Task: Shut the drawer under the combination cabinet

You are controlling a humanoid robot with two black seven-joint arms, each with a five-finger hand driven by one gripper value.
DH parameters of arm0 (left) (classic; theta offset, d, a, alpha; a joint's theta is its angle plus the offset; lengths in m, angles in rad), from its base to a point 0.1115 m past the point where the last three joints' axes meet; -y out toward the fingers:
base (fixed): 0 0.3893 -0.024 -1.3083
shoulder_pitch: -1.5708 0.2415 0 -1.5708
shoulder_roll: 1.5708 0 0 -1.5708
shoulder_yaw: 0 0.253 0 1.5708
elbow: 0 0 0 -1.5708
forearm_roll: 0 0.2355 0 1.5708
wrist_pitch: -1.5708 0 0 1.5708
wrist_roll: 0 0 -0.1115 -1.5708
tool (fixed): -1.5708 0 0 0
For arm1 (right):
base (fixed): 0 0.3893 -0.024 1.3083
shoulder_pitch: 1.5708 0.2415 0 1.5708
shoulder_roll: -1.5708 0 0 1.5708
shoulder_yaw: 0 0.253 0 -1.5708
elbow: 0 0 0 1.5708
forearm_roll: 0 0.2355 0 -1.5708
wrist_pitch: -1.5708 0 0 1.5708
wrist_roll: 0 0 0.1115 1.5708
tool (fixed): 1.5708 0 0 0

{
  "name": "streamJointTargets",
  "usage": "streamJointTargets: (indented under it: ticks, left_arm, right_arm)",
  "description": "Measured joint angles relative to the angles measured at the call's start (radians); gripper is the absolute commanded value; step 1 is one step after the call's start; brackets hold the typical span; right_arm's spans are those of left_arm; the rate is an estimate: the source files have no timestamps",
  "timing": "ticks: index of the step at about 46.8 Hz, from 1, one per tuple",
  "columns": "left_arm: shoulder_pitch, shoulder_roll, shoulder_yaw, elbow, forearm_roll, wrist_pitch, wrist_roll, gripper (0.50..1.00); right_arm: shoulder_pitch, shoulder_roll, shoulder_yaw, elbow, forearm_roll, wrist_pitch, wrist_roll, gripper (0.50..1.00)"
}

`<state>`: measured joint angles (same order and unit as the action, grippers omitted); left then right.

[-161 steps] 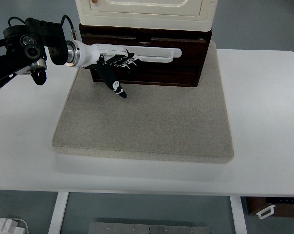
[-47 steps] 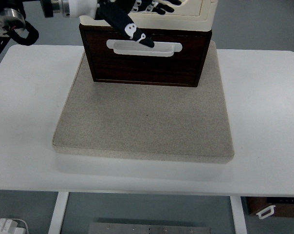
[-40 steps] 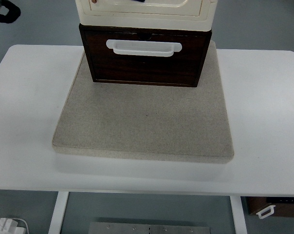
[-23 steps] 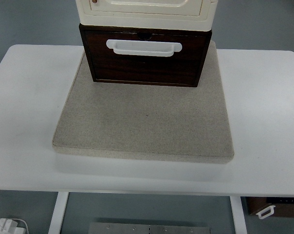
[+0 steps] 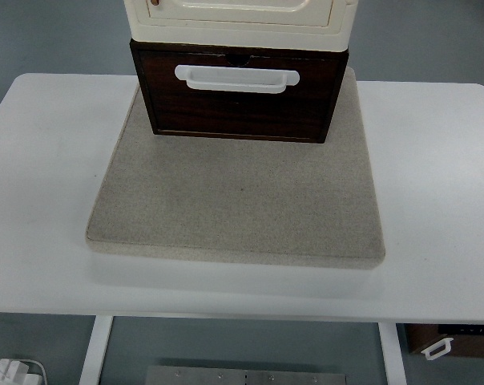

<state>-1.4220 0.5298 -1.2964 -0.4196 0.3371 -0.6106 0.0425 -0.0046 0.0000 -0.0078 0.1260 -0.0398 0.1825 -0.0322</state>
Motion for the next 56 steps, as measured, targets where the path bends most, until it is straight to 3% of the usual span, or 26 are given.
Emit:
streamJointTargets:
  ticks: [7, 14, 26, 36, 56]
  left_arm:
    - [0.012, -0.007, 0.006, 0.093, -0.022, 0.072, -0.007, 1.000]
    - [0.099, -0.025, 0.008, 0.097, -0.077, 0.188, -0.008, 1.000]
    - [0.231, -0.096, 0.008, 0.099, -0.222, 0.315, -0.009, 1.000]
    - [0.326, -0.181, 0.007, 0.102, -0.260, 0.323, -0.077, 1.000]
    - [0.364, -0.321, 0.008, 0.168, -0.363, 0.305, -0.092, 1.000]
  right_arm:
    - [0.000, 0.000, -0.001, 0.000, 0.000, 0.000, 0.000, 0.952]
    - [0.000, 0.000, -0.002, 0.000, 0.000, 0.000, 0.000, 0.952]
    - [0.000, 0.000, -0.001, 0.000, 0.000, 0.001, 0.000, 0.952]
    - [0.000, 0.000, -0.003, 0.000, -0.001, 0.001, 0.000, 0.952]
    - [0.000, 0.000, 0.000, 0.001, 0.000, 0.001, 0.000, 0.952]
